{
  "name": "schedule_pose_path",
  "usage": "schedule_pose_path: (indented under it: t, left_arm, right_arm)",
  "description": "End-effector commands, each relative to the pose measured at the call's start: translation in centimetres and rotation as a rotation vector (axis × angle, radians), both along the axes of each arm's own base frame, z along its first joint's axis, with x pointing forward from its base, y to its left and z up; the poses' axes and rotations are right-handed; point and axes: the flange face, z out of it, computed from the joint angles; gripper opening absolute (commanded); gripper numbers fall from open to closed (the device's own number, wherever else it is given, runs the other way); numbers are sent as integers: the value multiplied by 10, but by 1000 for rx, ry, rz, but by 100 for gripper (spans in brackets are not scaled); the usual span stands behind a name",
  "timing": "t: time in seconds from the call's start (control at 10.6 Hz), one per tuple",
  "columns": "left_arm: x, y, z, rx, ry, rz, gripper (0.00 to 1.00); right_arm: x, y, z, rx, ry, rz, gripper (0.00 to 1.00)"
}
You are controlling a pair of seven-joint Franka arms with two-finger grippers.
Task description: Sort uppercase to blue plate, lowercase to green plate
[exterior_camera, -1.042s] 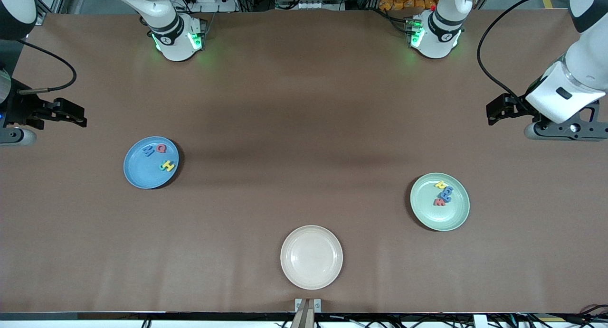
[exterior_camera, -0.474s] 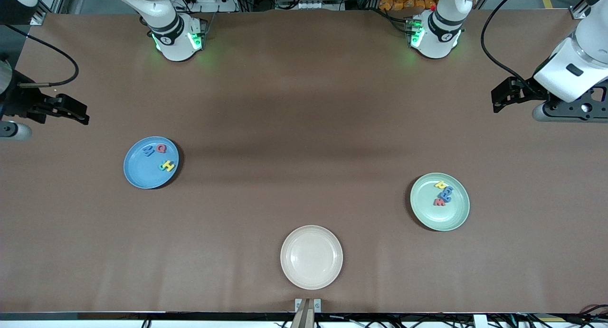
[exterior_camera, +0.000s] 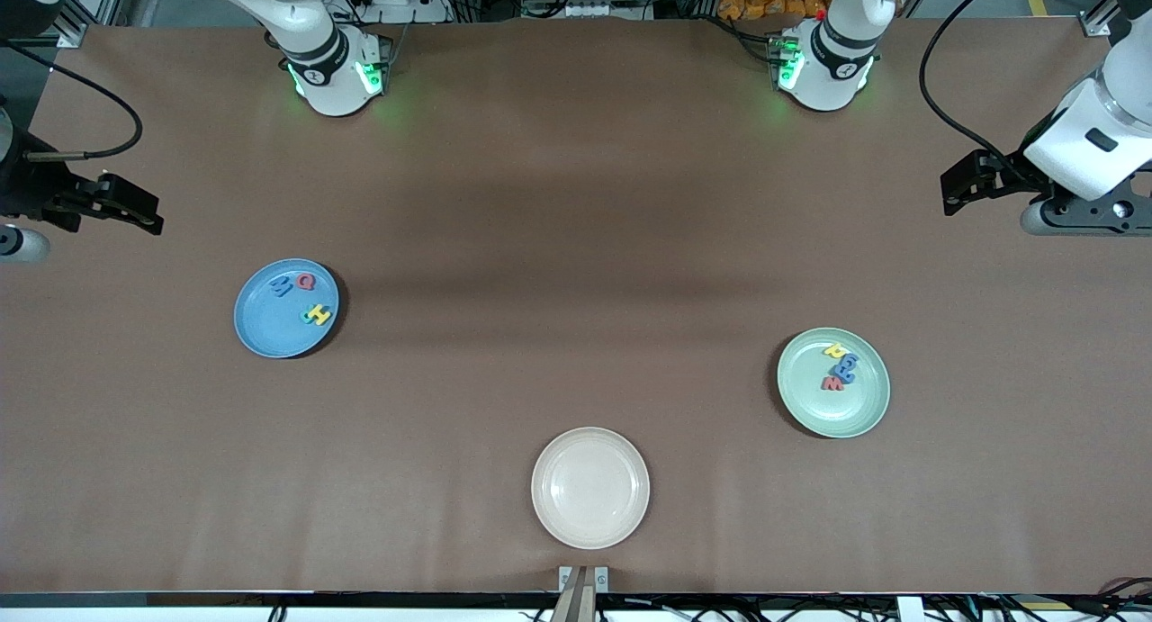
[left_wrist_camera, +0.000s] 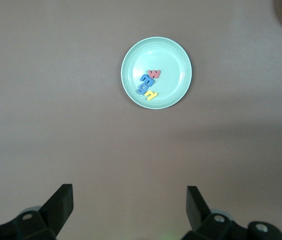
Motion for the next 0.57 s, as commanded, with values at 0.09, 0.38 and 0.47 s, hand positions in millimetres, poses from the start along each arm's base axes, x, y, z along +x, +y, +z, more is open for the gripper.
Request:
schedule_pose_path:
  t: [0.09, 0.38, 0.47]
  left_arm:
    - [-2, 1, -2, 1, 8, -18, 100]
    - [-1, 1, -3, 0, 11, -15, 100]
    - [-1, 1, -3, -4, 9, -2, 100]
  right_arm:
    - [4, -1, 2, 11, -12, -7, 100]
    - [10, -2, 7, 17, -73, -17, 100]
    - [11, -1, 8, 39, -82, -22, 100]
